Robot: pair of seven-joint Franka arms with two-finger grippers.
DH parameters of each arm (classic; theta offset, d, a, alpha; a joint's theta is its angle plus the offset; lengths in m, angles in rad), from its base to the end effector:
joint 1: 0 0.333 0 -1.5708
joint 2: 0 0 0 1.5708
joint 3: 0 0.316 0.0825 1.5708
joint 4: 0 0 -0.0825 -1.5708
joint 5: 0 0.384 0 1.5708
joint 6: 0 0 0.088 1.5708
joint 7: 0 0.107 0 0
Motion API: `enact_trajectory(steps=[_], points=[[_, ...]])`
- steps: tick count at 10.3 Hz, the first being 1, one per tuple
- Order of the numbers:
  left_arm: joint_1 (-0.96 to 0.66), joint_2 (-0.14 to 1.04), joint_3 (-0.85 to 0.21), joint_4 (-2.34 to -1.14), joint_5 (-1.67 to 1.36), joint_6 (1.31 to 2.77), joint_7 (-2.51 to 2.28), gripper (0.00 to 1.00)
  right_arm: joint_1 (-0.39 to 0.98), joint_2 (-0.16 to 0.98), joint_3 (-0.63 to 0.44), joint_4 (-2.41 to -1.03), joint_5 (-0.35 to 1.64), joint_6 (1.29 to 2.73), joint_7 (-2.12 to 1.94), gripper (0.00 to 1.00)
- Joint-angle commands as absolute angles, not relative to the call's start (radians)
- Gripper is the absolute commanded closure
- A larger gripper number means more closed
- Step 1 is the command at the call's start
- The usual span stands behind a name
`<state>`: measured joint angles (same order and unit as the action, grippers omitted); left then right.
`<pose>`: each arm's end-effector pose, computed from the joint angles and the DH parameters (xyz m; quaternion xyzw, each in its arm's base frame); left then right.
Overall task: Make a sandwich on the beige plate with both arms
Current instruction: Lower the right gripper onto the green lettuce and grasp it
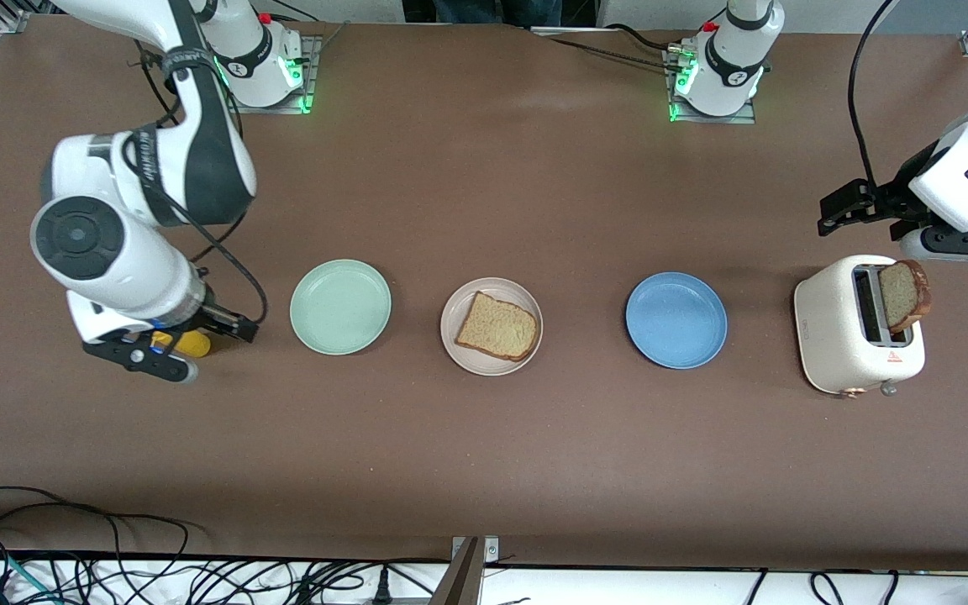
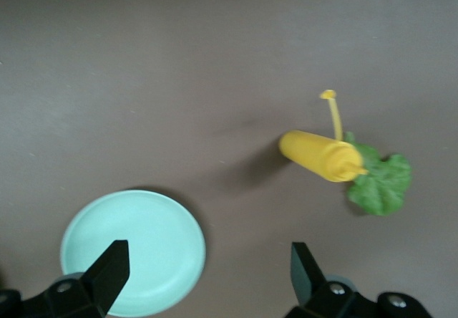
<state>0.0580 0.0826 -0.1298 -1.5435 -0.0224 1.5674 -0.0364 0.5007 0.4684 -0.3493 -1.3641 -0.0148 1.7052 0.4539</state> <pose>0.5762 -0.0408 0.5907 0.9993 -0.0173 -0.0298 0.0149 0.6643 0.1435 0.4562 0.9859 -0.1353 -0.0220 0.0965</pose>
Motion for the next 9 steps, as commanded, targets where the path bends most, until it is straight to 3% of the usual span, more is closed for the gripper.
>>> enact_trajectory(steps=[1, 5, 7, 9], points=[[0.051, 0.069, -0.126, -1.551, -0.018, 1.56, -0.051, 0.0, 0.508, 0.417, -0.443, -1.403, -0.012, 1.623, 0.259, 0.0], [0.051, 0.069, -0.126, -1.551, -0.018, 1.56, -0.048, 0.0, 0.508, 0.339, -0.576, -1.607, -0.005, 1.701, -0.041, 0.0], [0.051, 0.069, -0.126, -1.551, -0.018, 1.56, -0.048, 0.0, 0.508, 0.273, -0.624, -1.804, -0.005, 1.87, -0.177, 0.0], [0.051, 0.069, -0.126, -1.551, -0.018, 1.56, -0.048, 0.0, 0.506, 0.215, -0.672, -2.047, -0.002, 2.148, -0.331, 0.0]])
